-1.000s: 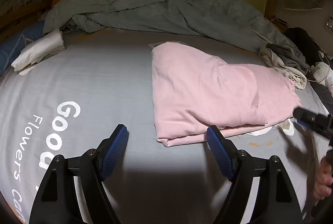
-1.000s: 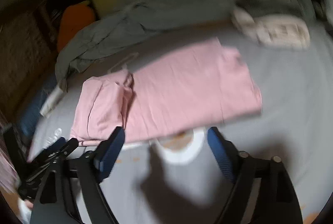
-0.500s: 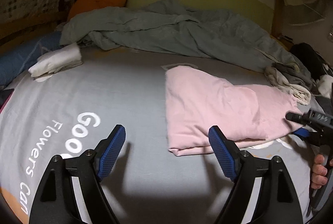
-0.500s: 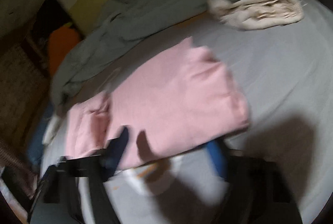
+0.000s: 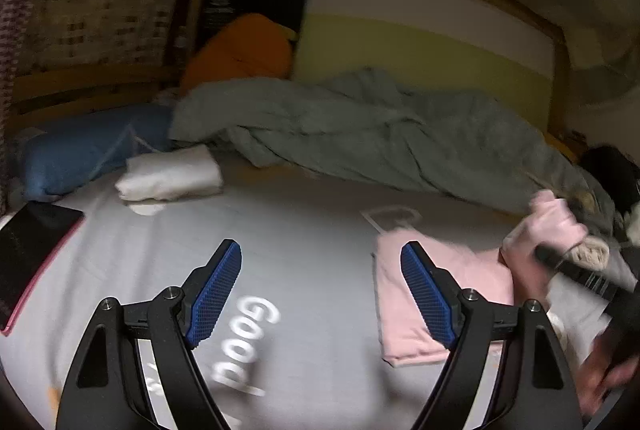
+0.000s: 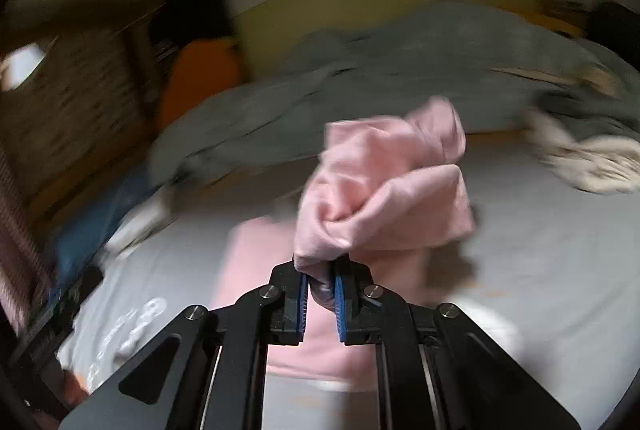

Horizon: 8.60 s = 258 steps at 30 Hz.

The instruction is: Fold small clothes

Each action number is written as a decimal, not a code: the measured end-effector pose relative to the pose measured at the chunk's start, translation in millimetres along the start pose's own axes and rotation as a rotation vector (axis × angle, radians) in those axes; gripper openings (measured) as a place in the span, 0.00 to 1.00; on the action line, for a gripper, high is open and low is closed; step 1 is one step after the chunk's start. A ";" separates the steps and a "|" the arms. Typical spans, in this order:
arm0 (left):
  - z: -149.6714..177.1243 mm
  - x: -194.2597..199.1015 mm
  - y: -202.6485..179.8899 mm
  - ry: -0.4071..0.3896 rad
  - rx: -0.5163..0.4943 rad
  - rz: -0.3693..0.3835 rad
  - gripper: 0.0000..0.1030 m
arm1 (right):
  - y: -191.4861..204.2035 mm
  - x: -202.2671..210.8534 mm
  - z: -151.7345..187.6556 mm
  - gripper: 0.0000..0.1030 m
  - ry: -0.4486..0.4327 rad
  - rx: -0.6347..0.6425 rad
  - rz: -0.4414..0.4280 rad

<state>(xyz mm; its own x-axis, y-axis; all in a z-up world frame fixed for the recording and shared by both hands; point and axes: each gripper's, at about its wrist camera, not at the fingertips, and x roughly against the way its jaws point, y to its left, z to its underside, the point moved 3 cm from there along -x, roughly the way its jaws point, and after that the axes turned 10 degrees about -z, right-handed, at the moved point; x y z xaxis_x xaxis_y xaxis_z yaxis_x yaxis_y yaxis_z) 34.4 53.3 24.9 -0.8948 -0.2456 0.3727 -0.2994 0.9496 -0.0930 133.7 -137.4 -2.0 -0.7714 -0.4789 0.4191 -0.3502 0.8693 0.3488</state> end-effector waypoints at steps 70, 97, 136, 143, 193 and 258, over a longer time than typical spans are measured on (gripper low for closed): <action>-0.6 -103.5 -93.8 0.360 -0.171 0.277 0.10 | -17.7 -68.2 -36.8 0.22 0.161 -0.044 -0.012; 52.2 -112.1 -36.1 0.689 0.231 0.474 0.75 | -80.1 -59.7 27.2 0.64 0.347 -0.429 -0.246; -54.1 -8.8 -168.6 0.264 -0.116 0.595 0.21 | -50.3 93.0 -82.8 0.21 0.004 -0.037 -0.162; -75.0 -5.8 -257.3 0.194 -0.155 0.698 0.21 | -108.3 138.7 -135.0 0.21 -0.069 -0.019 -0.060; -110.9 51.5 -362.8 -0.447 -0.213 0.570 0.99 | -190.5 282.1 -176.6 0.99 -0.482 0.148 0.505; 15.7 -50.7 -316.6 -0.274 -0.221 0.370 0.99 | -252.7 188.0 -63.1 0.99 -0.412 0.199 0.681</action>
<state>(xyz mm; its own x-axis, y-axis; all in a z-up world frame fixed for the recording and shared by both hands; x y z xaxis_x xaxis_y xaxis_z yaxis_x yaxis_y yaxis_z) 169.3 -238.0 20.9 -0.9905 0.1009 0.0933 0.1046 0.9939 0.0359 110.7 -454.8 41.5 -0.9687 0.2114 0.1300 0.2076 0.9773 -0.0420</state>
